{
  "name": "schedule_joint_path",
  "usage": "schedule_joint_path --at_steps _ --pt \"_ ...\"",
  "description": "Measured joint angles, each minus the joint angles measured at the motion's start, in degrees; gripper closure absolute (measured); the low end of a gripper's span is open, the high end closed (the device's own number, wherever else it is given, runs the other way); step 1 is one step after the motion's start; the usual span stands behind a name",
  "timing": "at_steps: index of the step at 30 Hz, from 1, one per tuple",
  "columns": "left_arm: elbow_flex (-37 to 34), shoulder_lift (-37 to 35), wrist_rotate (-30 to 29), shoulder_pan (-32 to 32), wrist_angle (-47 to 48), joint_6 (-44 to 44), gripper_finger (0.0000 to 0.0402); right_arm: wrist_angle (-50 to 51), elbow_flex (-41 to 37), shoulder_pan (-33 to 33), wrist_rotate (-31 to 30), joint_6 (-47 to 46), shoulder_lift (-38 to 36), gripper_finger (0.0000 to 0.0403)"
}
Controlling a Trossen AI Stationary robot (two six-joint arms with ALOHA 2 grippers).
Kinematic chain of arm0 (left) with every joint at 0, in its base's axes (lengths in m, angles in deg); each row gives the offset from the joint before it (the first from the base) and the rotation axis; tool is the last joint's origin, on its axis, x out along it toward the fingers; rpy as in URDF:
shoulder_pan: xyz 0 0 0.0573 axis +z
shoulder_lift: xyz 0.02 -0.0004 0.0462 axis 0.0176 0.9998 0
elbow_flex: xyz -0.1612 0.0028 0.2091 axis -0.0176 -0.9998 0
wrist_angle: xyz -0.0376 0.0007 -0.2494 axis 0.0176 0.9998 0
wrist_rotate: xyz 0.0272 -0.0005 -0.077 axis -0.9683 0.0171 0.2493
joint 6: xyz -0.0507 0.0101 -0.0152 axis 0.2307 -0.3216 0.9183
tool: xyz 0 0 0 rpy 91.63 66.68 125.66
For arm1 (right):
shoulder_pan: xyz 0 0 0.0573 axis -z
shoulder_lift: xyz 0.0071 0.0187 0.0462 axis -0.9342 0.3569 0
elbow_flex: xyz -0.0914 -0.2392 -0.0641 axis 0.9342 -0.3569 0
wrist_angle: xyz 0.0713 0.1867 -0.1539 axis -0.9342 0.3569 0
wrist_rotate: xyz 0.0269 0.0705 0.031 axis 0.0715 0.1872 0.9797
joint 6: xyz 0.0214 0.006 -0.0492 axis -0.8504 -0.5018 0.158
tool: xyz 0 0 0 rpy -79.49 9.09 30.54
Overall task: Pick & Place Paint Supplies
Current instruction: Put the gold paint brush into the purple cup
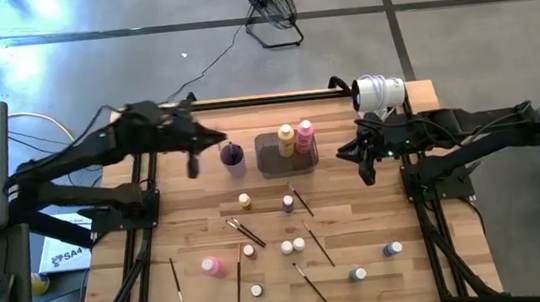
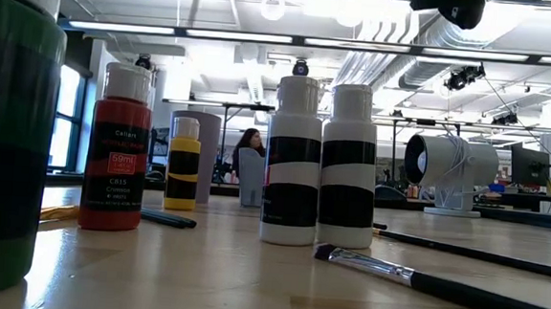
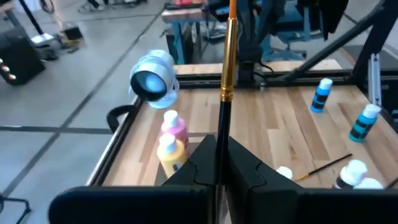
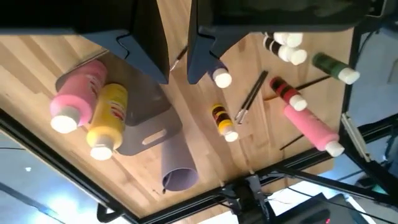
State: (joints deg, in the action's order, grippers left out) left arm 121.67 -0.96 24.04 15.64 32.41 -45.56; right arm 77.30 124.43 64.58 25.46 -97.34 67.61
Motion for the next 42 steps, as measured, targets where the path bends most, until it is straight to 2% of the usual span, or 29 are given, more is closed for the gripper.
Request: schedule_joint_path --at_steps 4,9,15,21,24,32,42 --pt "-6.2 -6.2 -0.1 0.0 -4.5 1.1 0.0398 0.0 0.0 0.0 -2.2 1.3 0.0 0.0354" --pt "-19.2 -11.3 -0.2 0.0 -19.0 2.1 0.0394 0.0 0.0 0.0 -5.9 1.3 0.0 0.0355" --pt "-34.5 -11.9 -2.9 0.0 -37.4 4.2 0.0398 0.0 0.0 0.0 -6.7 1.2 0.1 0.0355" --pt "-43.3 -11.9 -9.5 0.0 -47.5 6.9 0.0396 -1.4 0.0 0.0 -6.9 1.3 0.9 0.0355" --pt "-45.5 -11.9 -12.4 0.0 -49.2 7.1 0.0398 -2.0 0.0 0.0 -6.9 1.8 2.0 0.0355" --pt "-46.5 -10.0 -14.5 0.0 -51.9 7.2 0.0397 -5.8 0.0 0.0 -6.9 4.4 6.6 0.0355" --pt "-46.5 1.0 -15.9 0.0 -61.9 7.3 0.0397 -11.3 0.0 0.0 -6.9 7.5 10.5 0.0355"
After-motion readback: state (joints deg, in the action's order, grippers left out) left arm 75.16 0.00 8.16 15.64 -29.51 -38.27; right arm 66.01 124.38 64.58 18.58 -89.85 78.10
